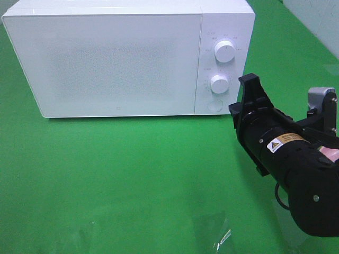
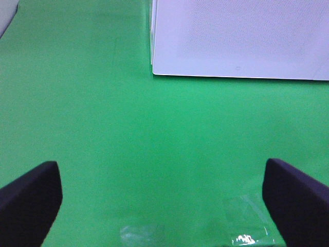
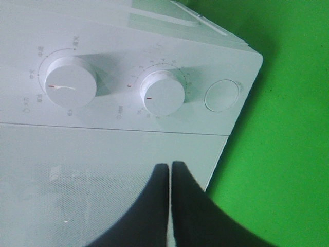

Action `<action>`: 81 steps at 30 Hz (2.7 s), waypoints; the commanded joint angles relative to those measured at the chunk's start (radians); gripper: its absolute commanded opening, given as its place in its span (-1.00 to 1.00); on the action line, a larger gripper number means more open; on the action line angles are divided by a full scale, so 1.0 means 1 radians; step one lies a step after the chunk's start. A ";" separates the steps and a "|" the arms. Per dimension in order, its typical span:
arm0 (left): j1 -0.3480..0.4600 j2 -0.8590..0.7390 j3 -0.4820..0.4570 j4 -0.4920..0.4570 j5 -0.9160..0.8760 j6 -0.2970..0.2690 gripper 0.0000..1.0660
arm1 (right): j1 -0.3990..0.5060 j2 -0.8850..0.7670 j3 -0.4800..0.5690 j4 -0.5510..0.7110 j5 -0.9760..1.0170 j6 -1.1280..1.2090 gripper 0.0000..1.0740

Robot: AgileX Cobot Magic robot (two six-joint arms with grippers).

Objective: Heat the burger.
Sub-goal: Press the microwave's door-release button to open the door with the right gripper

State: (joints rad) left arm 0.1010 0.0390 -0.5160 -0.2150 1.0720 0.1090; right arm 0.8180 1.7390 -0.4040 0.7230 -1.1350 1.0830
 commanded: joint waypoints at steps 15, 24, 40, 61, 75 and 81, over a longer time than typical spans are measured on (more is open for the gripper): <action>-0.001 0.000 0.001 -0.010 -0.004 0.002 0.83 | -0.036 -0.001 -0.011 -0.013 0.070 0.081 -1.00; -0.001 0.000 0.001 -0.010 -0.004 0.002 0.83 | -0.135 0.003 -0.011 -0.048 0.077 0.082 -1.00; -0.001 0.000 0.001 -0.010 -0.004 0.002 0.83 | -0.196 0.238 -0.203 -0.158 0.092 0.237 -1.00; -0.001 0.000 0.001 -0.010 -0.004 0.002 0.83 | -0.270 0.385 -0.403 -0.195 0.194 0.299 -1.00; -0.001 0.000 0.001 -0.010 -0.004 0.002 0.83 | -0.295 0.418 -0.460 -0.188 0.195 0.283 -1.00; -0.001 0.000 0.001 -0.010 -0.004 0.002 0.83 | -0.295 0.418 -0.466 -0.180 0.122 0.278 -1.00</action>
State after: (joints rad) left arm 0.1010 0.0390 -0.5160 -0.2150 1.0720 0.1090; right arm 0.5300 2.1600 -0.8490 0.5380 -0.9240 1.3830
